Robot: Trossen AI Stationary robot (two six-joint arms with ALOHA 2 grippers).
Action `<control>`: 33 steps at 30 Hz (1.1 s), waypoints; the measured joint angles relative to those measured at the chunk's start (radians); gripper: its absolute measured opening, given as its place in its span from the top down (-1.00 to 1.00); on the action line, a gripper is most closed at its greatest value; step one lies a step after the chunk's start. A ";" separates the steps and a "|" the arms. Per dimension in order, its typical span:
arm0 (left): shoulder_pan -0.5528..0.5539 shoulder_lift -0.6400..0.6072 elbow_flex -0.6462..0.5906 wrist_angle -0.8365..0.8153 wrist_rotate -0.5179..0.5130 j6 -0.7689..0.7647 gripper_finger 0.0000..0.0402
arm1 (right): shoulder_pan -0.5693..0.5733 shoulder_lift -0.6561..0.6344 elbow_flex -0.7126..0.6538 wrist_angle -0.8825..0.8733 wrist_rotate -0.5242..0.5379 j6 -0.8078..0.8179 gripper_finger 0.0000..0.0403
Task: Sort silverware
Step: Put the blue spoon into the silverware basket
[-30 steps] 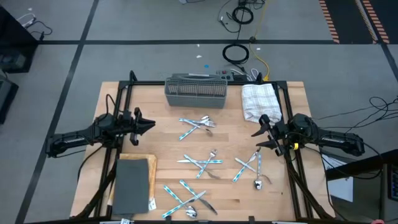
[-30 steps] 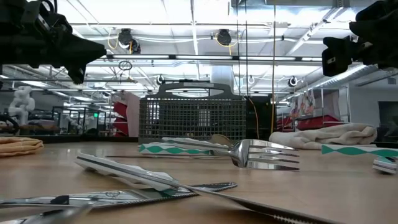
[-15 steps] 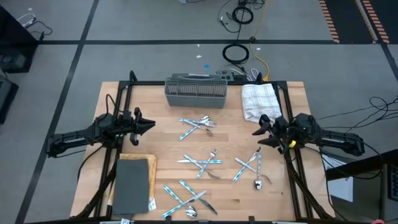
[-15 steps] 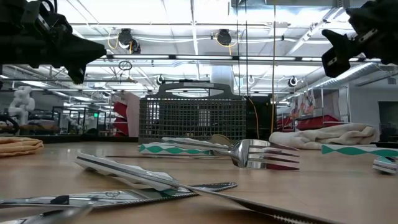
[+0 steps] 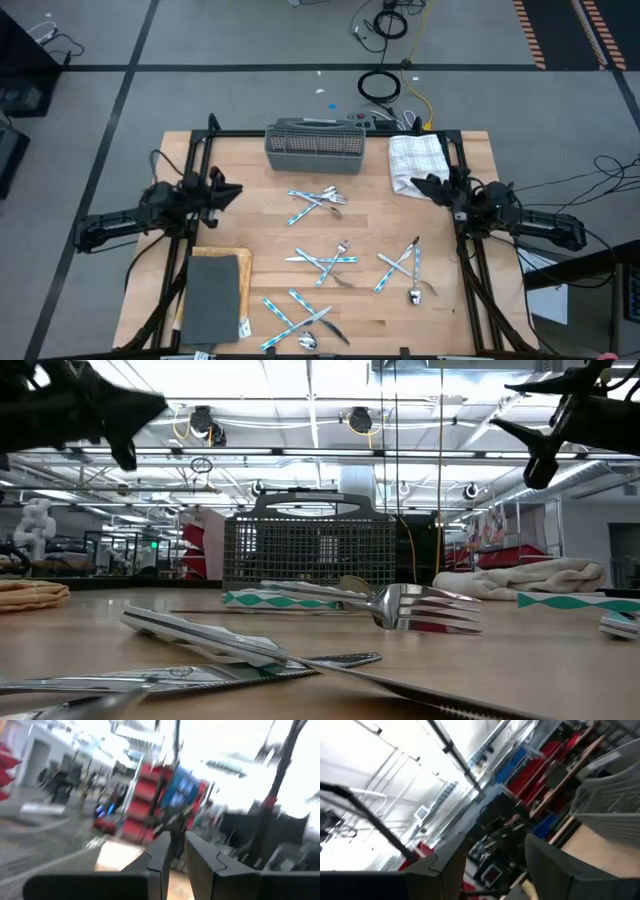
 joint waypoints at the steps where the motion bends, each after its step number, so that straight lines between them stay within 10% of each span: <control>1: 0.000 0.000 0.000 0.041 -0.004 -0.033 0.70 | 0.000 0.000 0.000 0.000 0.011 0.002 0.07; 17: 0.000 0.000 0.042 0.554 -0.406 -0.080 0.70 | 0.000 0.000 0.000 -0.015 0.022 -0.006 0.07; 33: 0.000 0.000 0.046 0.551 -0.374 -0.078 0.70 | 0.000 0.000 0.000 -0.137 0.022 -0.035 0.07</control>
